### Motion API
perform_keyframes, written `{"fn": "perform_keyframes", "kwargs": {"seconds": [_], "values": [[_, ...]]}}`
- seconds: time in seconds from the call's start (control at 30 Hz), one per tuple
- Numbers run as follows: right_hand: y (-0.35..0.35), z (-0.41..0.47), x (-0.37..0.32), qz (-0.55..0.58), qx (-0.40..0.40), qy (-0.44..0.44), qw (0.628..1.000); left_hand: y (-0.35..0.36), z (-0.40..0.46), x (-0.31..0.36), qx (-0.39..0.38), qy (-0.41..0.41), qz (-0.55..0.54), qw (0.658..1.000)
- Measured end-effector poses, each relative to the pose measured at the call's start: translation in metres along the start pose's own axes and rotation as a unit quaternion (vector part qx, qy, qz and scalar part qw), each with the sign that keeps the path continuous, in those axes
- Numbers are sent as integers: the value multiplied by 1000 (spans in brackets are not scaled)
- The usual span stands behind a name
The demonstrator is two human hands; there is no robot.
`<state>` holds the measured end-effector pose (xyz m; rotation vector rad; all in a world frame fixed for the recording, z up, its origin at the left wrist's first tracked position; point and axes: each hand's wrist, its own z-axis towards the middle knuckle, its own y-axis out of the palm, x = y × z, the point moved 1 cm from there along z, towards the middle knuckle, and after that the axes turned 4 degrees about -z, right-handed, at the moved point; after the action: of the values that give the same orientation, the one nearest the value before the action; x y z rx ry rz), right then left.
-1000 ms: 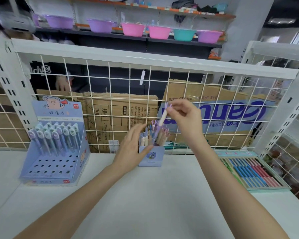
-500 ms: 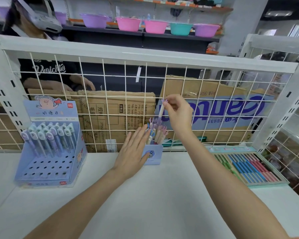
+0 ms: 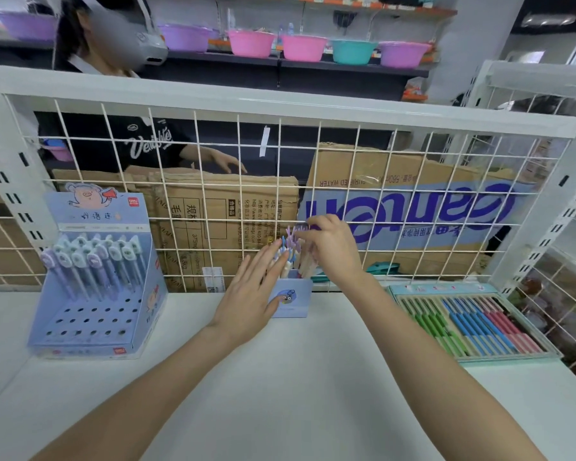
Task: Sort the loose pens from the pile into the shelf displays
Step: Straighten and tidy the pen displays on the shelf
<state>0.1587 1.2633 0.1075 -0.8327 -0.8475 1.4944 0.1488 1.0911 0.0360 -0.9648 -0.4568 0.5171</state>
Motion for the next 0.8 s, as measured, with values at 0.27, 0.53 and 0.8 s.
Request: {"fn": "perform_keyframes", "kwargs": {"seconds": [0.27, 0.53, 0.8], "values": [[-9, -8, 2, -79, -40, 7, 996, -7, -5, 5, -15, -18, 0, 1000], [-11, -11, 2, -55, -68, 25, 996, -19, -29, 15, -3, -61, 12, 998], [-23, -29, -51, 88, -1, -36, 996, -49, -75, 25, 43, -172, 17, 984]]}}
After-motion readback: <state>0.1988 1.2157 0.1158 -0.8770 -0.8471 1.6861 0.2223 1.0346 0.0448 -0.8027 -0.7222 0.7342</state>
